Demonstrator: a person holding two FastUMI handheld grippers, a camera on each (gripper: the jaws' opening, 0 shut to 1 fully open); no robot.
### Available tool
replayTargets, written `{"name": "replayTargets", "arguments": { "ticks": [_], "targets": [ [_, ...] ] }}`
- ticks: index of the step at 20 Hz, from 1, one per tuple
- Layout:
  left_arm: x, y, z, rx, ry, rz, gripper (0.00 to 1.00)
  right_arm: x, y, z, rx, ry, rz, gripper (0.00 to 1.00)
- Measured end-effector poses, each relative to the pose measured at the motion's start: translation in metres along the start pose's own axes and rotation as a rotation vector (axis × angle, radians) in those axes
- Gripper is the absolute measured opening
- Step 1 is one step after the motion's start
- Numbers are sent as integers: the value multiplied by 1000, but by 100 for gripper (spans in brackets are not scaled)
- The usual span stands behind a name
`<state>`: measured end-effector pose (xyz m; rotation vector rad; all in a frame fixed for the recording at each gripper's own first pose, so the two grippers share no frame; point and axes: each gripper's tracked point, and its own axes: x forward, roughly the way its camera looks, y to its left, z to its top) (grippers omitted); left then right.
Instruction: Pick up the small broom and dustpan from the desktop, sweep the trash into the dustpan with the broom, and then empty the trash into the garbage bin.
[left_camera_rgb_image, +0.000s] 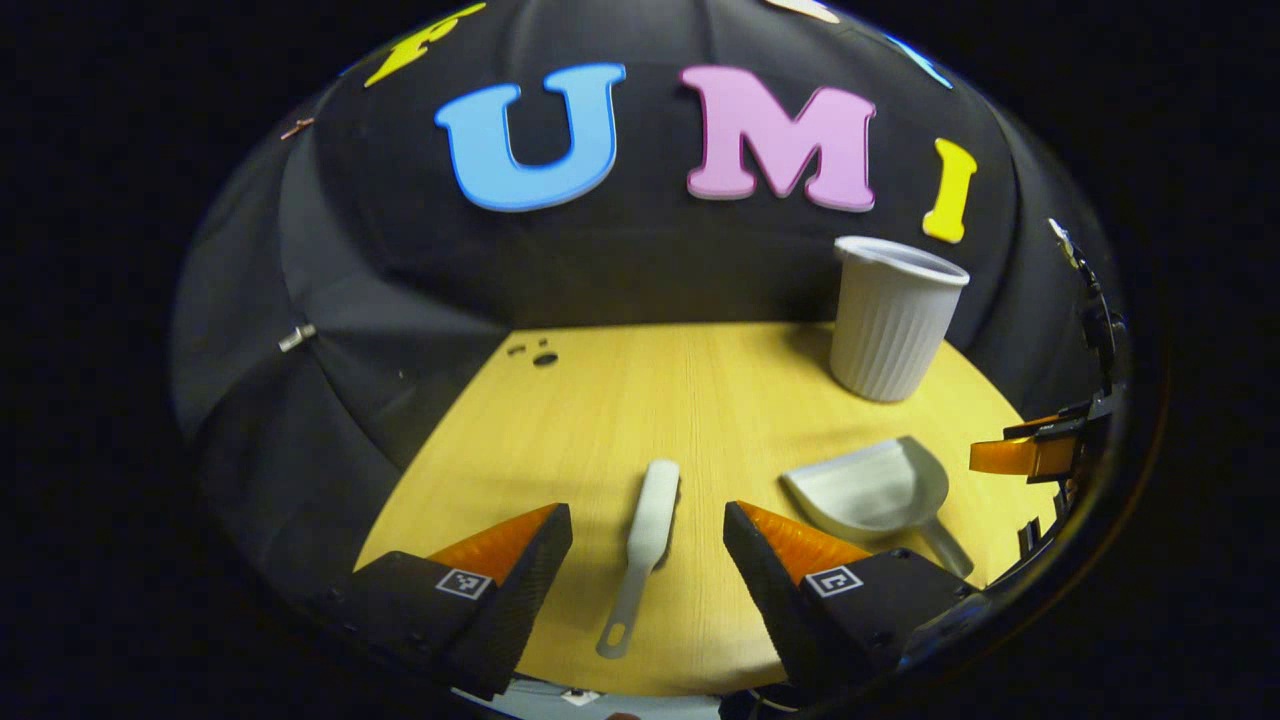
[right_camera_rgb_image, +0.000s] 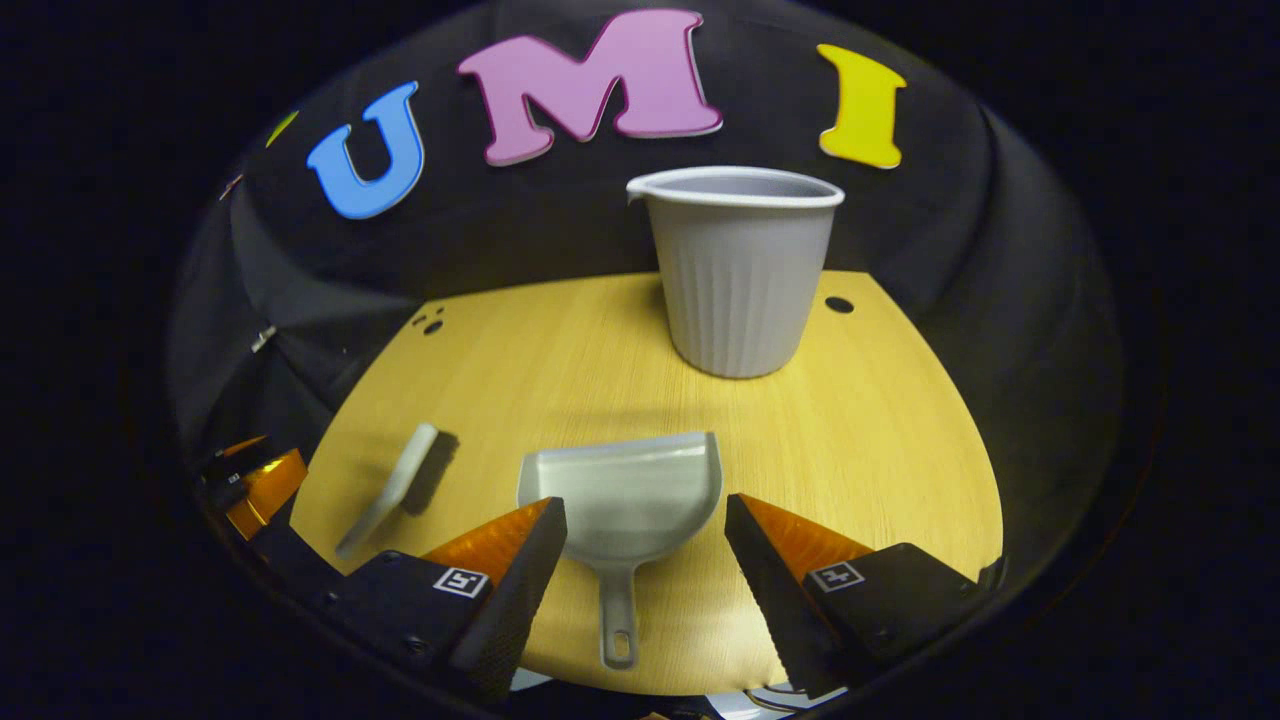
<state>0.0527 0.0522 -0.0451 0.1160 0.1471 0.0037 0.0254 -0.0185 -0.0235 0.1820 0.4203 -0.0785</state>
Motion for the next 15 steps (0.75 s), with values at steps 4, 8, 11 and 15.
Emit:
{"name": "replayTargets", "arguments": {
  "ticks": [4,8,11,15],
  "targets": [
    [-39,-16,47,-50,-163,-25,98,-44,-7,43,-52,-198,-34,99],
    [-74,-20,75,-51,-273,-34,98,-93,7,75,-124,-367,0,99],
    [-106,-30,90,-23,-335,-22,98,-122,13,97,-171,-466,34,99],
    [-139,-63,84,-85,-329,10,98,-151,-2,102,-226,-558,141,100]
  ]
}}
